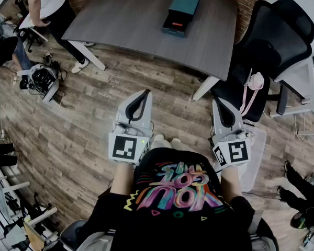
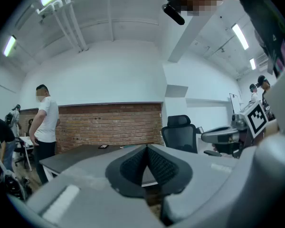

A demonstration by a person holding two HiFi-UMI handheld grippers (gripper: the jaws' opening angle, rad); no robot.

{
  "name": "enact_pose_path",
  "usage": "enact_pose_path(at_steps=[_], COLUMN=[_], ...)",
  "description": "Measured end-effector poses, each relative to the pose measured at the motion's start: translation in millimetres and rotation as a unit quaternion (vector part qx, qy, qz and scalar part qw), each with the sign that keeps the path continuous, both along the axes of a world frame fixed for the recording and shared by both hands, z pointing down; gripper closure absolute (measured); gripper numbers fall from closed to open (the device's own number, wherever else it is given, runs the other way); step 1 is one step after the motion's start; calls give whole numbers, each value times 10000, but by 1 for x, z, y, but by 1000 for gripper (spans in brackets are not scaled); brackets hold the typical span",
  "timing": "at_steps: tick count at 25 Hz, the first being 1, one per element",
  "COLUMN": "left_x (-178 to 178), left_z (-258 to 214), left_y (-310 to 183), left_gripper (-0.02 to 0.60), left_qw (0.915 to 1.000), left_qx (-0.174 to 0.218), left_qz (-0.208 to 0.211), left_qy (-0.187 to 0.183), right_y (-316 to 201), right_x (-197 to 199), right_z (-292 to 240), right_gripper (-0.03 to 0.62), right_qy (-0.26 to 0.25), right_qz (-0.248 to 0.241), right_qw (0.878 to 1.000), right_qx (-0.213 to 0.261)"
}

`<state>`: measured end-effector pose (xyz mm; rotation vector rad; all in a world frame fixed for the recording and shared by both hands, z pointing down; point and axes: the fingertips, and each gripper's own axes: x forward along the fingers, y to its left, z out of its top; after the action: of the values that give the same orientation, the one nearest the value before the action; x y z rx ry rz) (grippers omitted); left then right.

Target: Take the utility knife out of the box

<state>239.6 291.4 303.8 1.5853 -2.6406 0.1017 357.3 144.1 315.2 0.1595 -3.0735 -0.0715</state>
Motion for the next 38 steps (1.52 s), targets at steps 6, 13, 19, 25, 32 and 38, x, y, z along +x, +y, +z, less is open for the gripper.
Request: enact_pose_path(at_steps=[6,13,19,25,32,38], left_x=[9,4,-22,-80,-175,-241], left_z=[9,15,21,21,28,37], left_y=[-3,-2,-9,-20,-48,-58], left_gripper=[580,580,580,580,580,580], left_qw=[9999,9996,9996,9998,9998,9996], left_qx=[-117,-216,-216,-156,-188,-227], left_qz=[-64,-189,-165,-155,-44,-22], left_qy=[16,-9,-60,7,48,189], right_y=[-14,-22,-28,-35,-62,-81], right_x=[17,16,-12,-70,-165,-228], right_z=[17,27,33,38,37,41], right_gripper=[595,595,595,595,595,595], right_qy=[5,107,138,209,327,434], right_qz=[136,69,27,0,-27,62], right_qw=[9996,9993,9992,9990,9988,9984], right_qx=[-247,-357,-362,-405,-362,-347])
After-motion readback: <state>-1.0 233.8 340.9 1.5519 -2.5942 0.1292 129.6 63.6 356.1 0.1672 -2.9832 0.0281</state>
